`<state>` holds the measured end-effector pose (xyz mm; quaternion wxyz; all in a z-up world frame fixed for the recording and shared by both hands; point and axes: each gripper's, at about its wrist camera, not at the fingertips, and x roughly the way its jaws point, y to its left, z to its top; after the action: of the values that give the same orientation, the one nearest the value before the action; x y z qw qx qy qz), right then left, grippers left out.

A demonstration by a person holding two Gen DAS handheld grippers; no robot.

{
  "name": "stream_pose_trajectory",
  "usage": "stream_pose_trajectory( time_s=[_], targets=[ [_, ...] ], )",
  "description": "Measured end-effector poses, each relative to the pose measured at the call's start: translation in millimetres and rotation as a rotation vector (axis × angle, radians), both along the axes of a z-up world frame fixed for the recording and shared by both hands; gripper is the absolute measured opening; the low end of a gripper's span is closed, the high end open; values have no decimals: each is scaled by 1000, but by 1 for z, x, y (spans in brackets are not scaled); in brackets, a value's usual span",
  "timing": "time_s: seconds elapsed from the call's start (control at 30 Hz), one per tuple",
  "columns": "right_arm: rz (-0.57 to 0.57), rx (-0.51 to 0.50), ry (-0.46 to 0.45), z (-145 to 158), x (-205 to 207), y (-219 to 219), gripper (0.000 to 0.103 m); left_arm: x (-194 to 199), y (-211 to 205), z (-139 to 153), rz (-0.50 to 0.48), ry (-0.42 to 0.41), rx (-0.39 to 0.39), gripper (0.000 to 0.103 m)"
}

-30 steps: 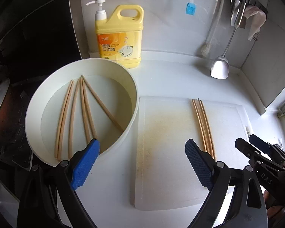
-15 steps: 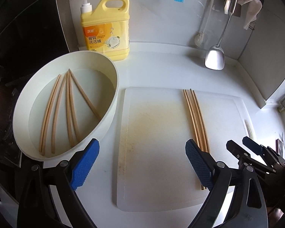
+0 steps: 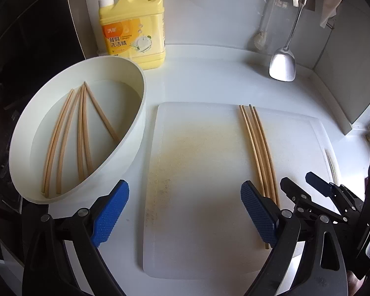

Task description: Organize utensils

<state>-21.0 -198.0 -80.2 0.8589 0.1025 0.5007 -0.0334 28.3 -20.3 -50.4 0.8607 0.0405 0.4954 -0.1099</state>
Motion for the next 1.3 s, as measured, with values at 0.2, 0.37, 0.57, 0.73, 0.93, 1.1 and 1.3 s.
stream_pose_trajectory(
  time_s=[0.2, 0.37, 0.57, 0.73, 0.93, 1.1, 1.3],
  targets=[
    [11, -29, 3, -3, 1, 3, 58, 2, 1, -3, 6, 9, -4, 90],
    [15, -39, 14, -7, 0, 7, 58, 2, 0, -5, 1, 14, -5, 90],
    [40, -102, 12, -7, 0, 14, 58, 3, 0, -6, 0, 18, -5, 90],
    [40, -122, 9, -7, -2, 10, 58, 3, 2, -6, 1, 19, -4, 90],
    [70, -156, 8, -7, -1, 19, 58, 3, 2, -6, -4, 22, -7, 90],
    [62, -169, 10, -7, 1, 19, 58, 3, 0, -7, -5, 25, -4, 90],
    [52, -148, 4, -12, 4, 20, 58, 2, -7, -9, -15, 27, -5, 90]
  ],
)
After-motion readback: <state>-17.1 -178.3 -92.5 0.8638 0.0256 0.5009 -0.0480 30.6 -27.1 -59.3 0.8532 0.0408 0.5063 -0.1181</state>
